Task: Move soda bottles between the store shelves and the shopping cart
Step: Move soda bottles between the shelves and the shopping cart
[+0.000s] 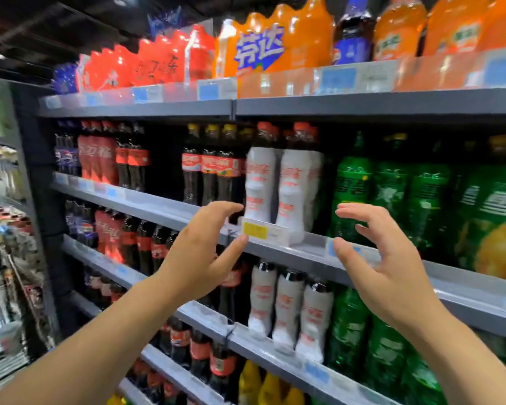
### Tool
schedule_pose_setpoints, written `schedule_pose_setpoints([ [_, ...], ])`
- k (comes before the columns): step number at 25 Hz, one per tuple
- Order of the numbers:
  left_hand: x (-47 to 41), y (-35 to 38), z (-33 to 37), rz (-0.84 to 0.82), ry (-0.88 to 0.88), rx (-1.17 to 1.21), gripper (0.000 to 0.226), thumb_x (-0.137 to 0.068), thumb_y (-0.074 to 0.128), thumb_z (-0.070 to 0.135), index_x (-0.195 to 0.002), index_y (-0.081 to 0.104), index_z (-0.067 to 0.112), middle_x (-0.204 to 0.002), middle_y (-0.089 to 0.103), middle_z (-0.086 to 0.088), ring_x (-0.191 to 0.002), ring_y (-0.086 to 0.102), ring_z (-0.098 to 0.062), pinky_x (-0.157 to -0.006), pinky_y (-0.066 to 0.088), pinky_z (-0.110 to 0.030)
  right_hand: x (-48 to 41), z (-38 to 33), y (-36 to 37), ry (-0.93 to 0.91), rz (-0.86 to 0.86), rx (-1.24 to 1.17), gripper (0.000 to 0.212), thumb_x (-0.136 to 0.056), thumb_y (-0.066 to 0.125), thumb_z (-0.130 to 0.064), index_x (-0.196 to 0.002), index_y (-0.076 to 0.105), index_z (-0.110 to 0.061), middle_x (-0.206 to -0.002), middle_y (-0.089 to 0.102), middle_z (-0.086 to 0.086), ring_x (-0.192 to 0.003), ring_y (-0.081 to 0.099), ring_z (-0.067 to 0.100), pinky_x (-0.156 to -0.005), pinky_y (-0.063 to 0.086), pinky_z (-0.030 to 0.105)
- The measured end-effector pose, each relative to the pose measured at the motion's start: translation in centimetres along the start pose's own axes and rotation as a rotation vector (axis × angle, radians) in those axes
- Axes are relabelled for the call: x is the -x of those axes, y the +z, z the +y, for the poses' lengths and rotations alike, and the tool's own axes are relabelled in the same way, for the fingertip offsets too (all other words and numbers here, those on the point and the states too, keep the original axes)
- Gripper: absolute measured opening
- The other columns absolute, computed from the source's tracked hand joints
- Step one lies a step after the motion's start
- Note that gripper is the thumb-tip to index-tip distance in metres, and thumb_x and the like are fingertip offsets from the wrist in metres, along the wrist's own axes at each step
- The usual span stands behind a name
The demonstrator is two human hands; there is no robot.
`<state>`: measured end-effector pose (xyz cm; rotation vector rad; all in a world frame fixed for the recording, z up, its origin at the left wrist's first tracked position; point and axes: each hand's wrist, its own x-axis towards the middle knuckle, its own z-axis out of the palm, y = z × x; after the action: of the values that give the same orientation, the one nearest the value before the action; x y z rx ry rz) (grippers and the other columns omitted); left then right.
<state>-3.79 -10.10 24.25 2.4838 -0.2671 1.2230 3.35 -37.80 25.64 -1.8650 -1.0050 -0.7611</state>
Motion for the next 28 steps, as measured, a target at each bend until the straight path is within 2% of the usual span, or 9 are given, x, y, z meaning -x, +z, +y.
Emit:
schedule_pose_setpoints([
  [4, -0.5, -3.0, -5.4, -0.022, -0.026, -0.029, 0.05, -0.097, 0.051, 0.044, -0.141, 0.048, 0.02, -0.134, 0.051, 0.013, -0.121, 0.043, 0.006, -0.098, 0.027, -0.003, -3.0, -2.0, 6.0, 0.017, -0.038, -0.023, 0.032, -0.096, 0.056, -0.042, -0.127, 0.054, -0.039, -0.131, 0.051, -0.026, -0.128, 0.047, -0.005, -0.102, 0.035, 0.01],
  [7, -1.4, -3.9, -9.1, -0.005, -0.042, -0.041, 0.05, -0.097, 0.051, 0.043, -0.14, 0.048, 0.019, -0.134, 0.052, 0.011, -0.12, 0.044, 0.004, -0.098, 0.029, -0.009, -5.3, -2.4, 10.3, 0.003, -0.058, -0.044, 0.037, -0.091, 0.06, -0.033, -0.127, 0.058, -0.029, -0.128, 0.055, -0.019, -0.124, 0.051, 0.0, -0.102, 0.037, 0.011],
  [9, -2.1, -3.7, -11.5, 0.004, -0.064, -0.038, 0.05, -0.096, 0.051, 0.045, -0.14, 0.048, 0.022, -0.131, 0.05, 0.017, -0.115, 0.041, 0.009, -0.093, 0.029, -0.005, -6.5, -2.2, 12.9, -0.017, -0.065, -0.043, 0.037, -0.089, 0.061, -0.029, -0.126, 0.059, -0.026, -0.126, 0.057, -0.018, -0.122, 0.051, -0.002, -0.1, 0.035, 0.007],
  [14, -3.5, -2.5, -18.6, -0.036, -0.106, -0.037, 0.046, -0.099, 0.047, 0.053, -0.139, 0.044, 0.031, -0.13, 0.044, 0.027, -0.115, 0.037, 0.027, -0.088, 0.033, 0.0, -9.3, -0.5, 19.8, 0.006, -0.037, -0.023, 0.036, -0.089, 0.059, -0.035, -0.124, 0.054, -0.037, -0.128, 0.052, -0.026, -0.124, 0.048, -0.006, -0.101, 0.03, 0.002],
  [16, -4.6, -2.4, -21.9, -0.046, -0.13, -0.032, 0.047, -0.098, 0.047, 0.052, -0.139, 0.045, 0.03, -0.132, 0.045, 0.024, -0.115, 0.04, 0.022, -0.094, 0.036, -0.007, -10.6, -0.1, 22.6, 0.001, -0.019, -0.001, 0.038, -0.089, 0.056, -0.039, -0.127, 0.052, -0.037, -0.126, 0.051, -0.026, -0.121, 0.046, -0.01, -0.1, 0.028, 0.001],
  [19, -6.6, -2.5, -26.3, -0.002, -0.176, -0.024, 0.042, -0.1, 0.053, 0.038, -0.138, 0.048, 0.023, -0.134, 0.05, 0.014, -0.121, 0.048, 0.003, -0.105, 0.043, -0.026, -12.4, 0.0, 26.7, 0.01, -0.009, 0.07, 0.042, -0.092, 0.064, -0.028, -0.132, 0.052, -0.025, -0.131, 0.051, -0.014, -0.123, 0.045, 0.0, -0.105, 0.032, 0.011],
  [22, -9.2, -1.9, -29.2, 0.058, -0.183, 0.024, 0.041, -0.098, 0.059, 0.032, -0.136, 0.049, 0.018, -0.131, 0.054, 0.007, -0.121, 0.051, -0.005, -0.107, 0.043, -0.029, -13.6, -0.7, 29.1, 0.098, 0.018, 0.26, 0.057, -0.087, 0.068, -0.027, -0.139, 0.05, -0.011, -0.135, 0.053, 0.002, -0.127, 0.041, 0.015, -0.101, 0.034, 0.022],
  [26, -13.1, -0.4, -31.1, 0.001, -0.235, 0.206, 0.059, -0.086, 0.07, 0.044, -0.133, 0.039, 0.029, -0.127, 0.054, 0.013, -0.114, 0.056, -0.002, -0.092, 0.042, -0.014, -14.5, -2.6, 29.8, 0.265, 0.17, 0.435, 0.065, -0.08, 0.072, -0.03, -0.134, 0.05, -0.002, -0.118, 0.056, 0.012, -0.108, 0.058, 0.036, -0.082, 0.047, 0.038],
  [28, -15.2, 0.6, -31.6, -0.076, -0.276, 0.341, 0.066, -0.08, 0.078, 0.044, -0.128, 0.034, 0.035, -0.115, 0.06, 0.021, -0.103, 0.062, 0.004, -0.086, 0.046, -0.012, -15.0, -3.3, 29.8, 0.414, 0.15, 0.538, 0.07, -0.083, 0.064, -0.04, -0.138, 0.042, -0.003, -0.119, 0.053, 0.012, -0.109, 0.056, 0.035, -0.085, 0.049, 0.042],
])
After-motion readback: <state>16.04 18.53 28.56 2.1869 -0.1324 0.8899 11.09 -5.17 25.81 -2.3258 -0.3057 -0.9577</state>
